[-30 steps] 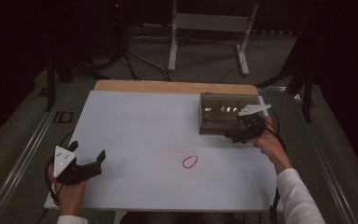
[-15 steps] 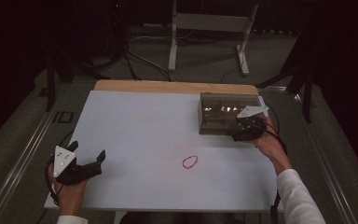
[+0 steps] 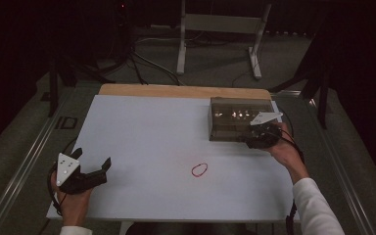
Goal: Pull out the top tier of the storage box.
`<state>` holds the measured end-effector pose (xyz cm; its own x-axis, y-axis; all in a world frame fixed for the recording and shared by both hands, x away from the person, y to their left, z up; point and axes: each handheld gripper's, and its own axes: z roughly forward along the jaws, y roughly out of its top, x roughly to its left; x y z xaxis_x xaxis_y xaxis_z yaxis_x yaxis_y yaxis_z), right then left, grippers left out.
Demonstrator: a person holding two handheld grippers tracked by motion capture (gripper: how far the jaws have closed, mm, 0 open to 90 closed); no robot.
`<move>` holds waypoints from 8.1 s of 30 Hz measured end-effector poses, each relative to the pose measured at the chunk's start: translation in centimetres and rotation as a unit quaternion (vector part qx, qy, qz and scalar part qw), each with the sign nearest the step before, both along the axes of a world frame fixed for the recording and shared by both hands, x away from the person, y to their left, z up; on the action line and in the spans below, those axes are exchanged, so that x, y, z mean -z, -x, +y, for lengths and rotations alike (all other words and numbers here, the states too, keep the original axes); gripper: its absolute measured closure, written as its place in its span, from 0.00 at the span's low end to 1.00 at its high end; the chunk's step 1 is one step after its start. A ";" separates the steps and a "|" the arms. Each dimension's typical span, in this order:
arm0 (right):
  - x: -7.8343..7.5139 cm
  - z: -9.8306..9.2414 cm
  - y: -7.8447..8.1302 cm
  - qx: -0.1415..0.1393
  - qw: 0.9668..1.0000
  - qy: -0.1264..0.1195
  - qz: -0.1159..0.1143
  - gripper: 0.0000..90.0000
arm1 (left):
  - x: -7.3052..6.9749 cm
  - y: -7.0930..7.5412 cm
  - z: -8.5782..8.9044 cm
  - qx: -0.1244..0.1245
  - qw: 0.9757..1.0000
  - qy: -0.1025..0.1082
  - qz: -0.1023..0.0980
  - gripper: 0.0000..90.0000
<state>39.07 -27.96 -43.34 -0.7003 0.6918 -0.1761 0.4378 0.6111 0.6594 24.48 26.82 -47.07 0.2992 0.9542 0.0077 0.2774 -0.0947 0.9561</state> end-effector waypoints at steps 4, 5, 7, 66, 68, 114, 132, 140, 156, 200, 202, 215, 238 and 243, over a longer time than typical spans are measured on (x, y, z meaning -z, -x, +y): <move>0.3 0.3 -0.1 0.002 1.000 0.020 -0.005 0.49 | 0.0 0.0 0.0 -0.001 1.000 0.002 -0.001 0.02; 0.4 0.4 -0.2 0.002 1.000 0.023 -0.007 0.49 | 0.0 0.0 0.1 -0.002 1.000 0.002 -0.001 0.02; 0.4 0.4 -0.2 0.001 1.000 0.026 -0.008 0.50 | 0.0 0.0 0.1 -0.002 1.000 0.003 -0.001 0.02; 0.6 0.5 0.5 -0.017 0.998 0.061 -0.020 0.61 | 0.0 0.0 0.0 -0.001 1.000 0.000 0.000 0.02; 0.6 0.5 0.5 -0.018 0.998 0.061 -0.020 0.61 | 0.0 0.0 0.0 -0.001 1.000 -0.001 0.000 0.02; 0.5 0.3 1.7 -0.041 0.997 0.065 -0.022 0.63 | 0.1 -0.1 0.0 -0.001 1.000 -0.001 0.001 0.02; 0.6 0.2 2.4 -0.050 0.996 0.064 -0.024 0.64 | 0.1 -0.1 0.0 -0.001 1.000 -0.001 0.002 0.02; 0.6 0.3 2.9 -0.057 0.996 0.069 -0.025 0.65 | 0.1 -0.1 -0.1 -0.001 1.000 -0.002 0.002 0.02; 0.7 0.3 3.5 -0.066 0.995 0.066 -0.028 0.66 | 0.1 -0.1 -0.1 -0.001 1.000 -0.001 0.002 0.02; 0.6 -0.4 4.2 -0.058 0.998 0.027 -0.029 0.49 | 0.1 0.0 -0.2 -0.002 1.000 -0.002 0.002 0.02; 0.5 -0.5 4.3 -0.051 0.998 0.020 -0.029 0.43 | 0.1 0.0 -0.2 -0.002 1.000 -0.002 0.001 0.02; 0.5 -1.5 4.9 0.029 0.993 -0.107 -0.045 0.05 | 0.1 -0.1 -0.3 -0.001 1.000 -0.003 0.002 0.02; 1.9 -3.7 8.7 0.091 0.954 -0.241 -0.154 0.00 | 0.3 -0.2 -0.5 -0.005 1.000 -0.013 0.007 0.02; 2.1 -3.9 9.3 0.092 0.950 -0.250 -0.164 0.00 | 0.3 -0.2 -0.6 -0.008 1.000 -0.020 0.007 0.02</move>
